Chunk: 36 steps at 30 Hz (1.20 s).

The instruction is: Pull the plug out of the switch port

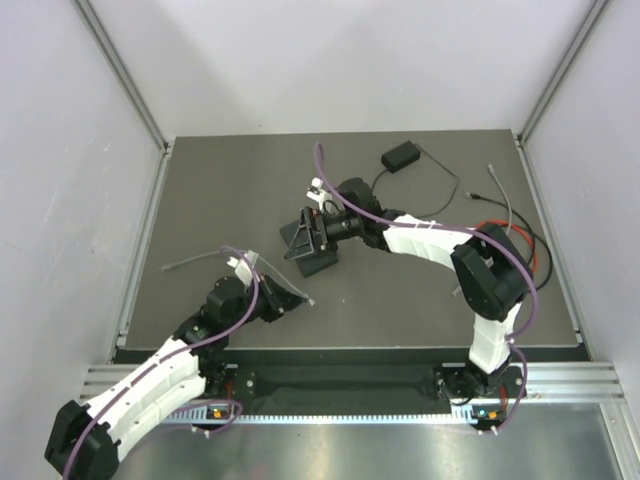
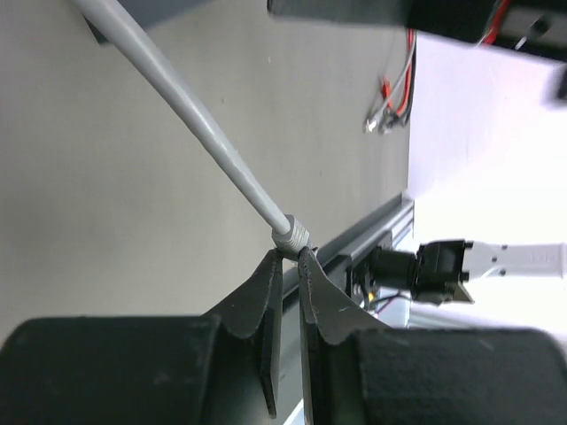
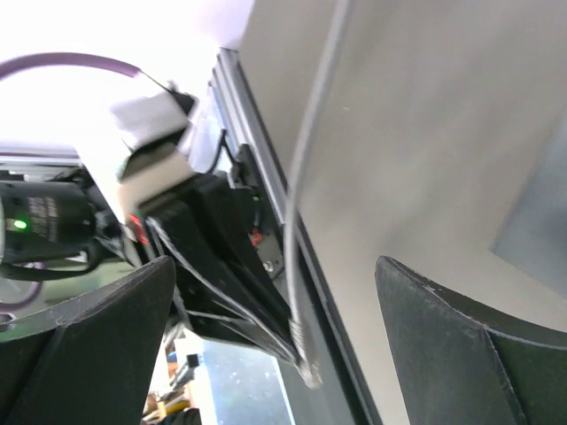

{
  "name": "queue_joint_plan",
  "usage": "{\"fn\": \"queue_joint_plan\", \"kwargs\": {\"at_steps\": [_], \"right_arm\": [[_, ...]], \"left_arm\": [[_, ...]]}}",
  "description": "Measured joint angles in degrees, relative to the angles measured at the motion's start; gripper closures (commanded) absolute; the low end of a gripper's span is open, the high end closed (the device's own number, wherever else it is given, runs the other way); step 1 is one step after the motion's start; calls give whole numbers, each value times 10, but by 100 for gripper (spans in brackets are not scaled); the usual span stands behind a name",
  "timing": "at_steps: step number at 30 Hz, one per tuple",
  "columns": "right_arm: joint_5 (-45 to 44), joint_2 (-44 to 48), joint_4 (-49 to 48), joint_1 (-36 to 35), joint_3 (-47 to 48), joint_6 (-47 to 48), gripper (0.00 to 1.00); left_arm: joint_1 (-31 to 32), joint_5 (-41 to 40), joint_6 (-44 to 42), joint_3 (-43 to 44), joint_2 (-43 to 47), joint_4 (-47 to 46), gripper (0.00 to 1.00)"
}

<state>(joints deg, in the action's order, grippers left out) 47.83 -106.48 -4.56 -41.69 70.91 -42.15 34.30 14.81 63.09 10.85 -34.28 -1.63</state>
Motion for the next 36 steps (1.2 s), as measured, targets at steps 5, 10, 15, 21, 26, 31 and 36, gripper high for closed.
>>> {"fn": "queue_joint_plan", "kwargs": {"at_steps": [5, 10, 15, 21, 26, 31, 36], "right_arm": [[0, -1, -23, -15, 0, -25, 17], [0, -23, -56, -23, 8, -54, 42], [-4, -59, -64, -34, 20, -71, 45], [-3, -77, -68, -68, 32, -77, 57], [4, -82, -113, -89, 32, -106, 81], [8, -83, -169, -89, 14, -141, 100], [-3, -81, -167, -88, 6, -137, 100]], "left_arm": [[15, 9, 0, -3, 16, 1, 100], [29, 21, 2, -6, 57, 1, 100], [30, 26, 2, -13, 97, 10, 100], [31, 35, 2, -14, 106, 19, 100], [32, 41, 2, -18, 106, 22, 100], [32, 47, -1, -20, 108, 22, 100], [32, 52, -9, -20, 121, 39, 66]]}}
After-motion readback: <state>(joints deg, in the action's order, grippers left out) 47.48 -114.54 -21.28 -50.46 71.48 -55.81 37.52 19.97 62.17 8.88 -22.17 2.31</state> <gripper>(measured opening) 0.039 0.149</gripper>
